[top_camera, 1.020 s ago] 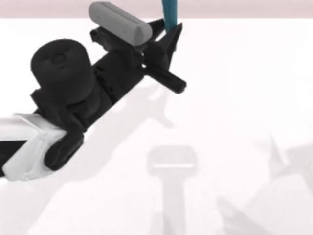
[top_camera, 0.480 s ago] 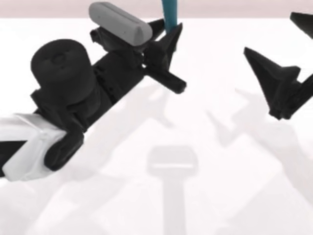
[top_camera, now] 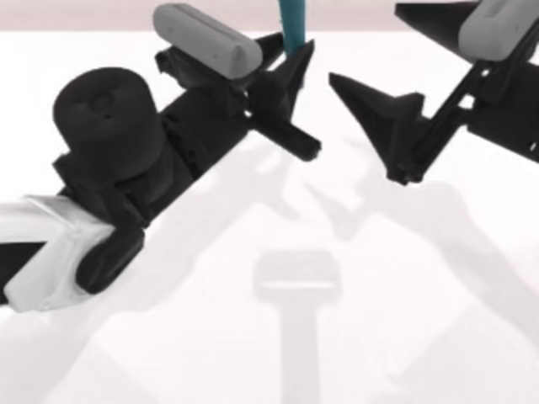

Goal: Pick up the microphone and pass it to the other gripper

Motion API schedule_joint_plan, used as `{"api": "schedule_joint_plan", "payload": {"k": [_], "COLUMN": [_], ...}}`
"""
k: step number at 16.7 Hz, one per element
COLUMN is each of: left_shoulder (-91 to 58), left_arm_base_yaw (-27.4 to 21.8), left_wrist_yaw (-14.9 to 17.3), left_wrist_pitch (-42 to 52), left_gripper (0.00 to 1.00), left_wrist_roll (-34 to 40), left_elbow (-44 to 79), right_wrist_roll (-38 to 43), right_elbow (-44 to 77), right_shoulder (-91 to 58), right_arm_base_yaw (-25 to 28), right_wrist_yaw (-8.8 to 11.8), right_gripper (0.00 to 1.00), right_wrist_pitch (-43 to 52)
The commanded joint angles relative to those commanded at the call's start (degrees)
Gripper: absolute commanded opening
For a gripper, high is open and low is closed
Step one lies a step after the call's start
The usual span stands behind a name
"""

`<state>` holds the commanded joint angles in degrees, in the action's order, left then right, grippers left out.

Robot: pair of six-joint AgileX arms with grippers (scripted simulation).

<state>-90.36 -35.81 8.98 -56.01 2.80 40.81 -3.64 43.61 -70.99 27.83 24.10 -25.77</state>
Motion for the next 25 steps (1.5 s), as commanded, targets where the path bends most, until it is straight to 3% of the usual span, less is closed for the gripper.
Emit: {"api": "schedule_joint_plan", "payload": {"k": [6,14,19,25], "left_shoulder": [0.0,0.0,0.0,0.0], "left_arm_base_yaw": [0.0,0.0,0.0,0.0], "left_wrist_yaw": [0.0,0.0,0.0,0.0], "left_wrist_pitch": [0.0,0.0,0.0,0.0], "left_gripper": [0.0,0.0,0.0,0.0], "left_wrist_roll": [0.0,0.0,0.0,0.0], "left_elbow": [0.0,0.0,0.0,0.0], "right_wrist_roll": [0.1,0.2,0.3,0.3], "right_elbow": [1.9,16.9,17.6,17.6], "right_shoulder": [-2.1,-21.0,-21.7,-21.7], "right_arm_base_yaw": [0.7,6.4,6.7,6.7], "right_wrist_yaw": [-0.8,-6.7,-7.0,-7.0], "right_gripper": [1.0,1.0,1.0,0.55], "right_wrist_pitch": [-0.5,-3.9,-4.1,-4.1]}}
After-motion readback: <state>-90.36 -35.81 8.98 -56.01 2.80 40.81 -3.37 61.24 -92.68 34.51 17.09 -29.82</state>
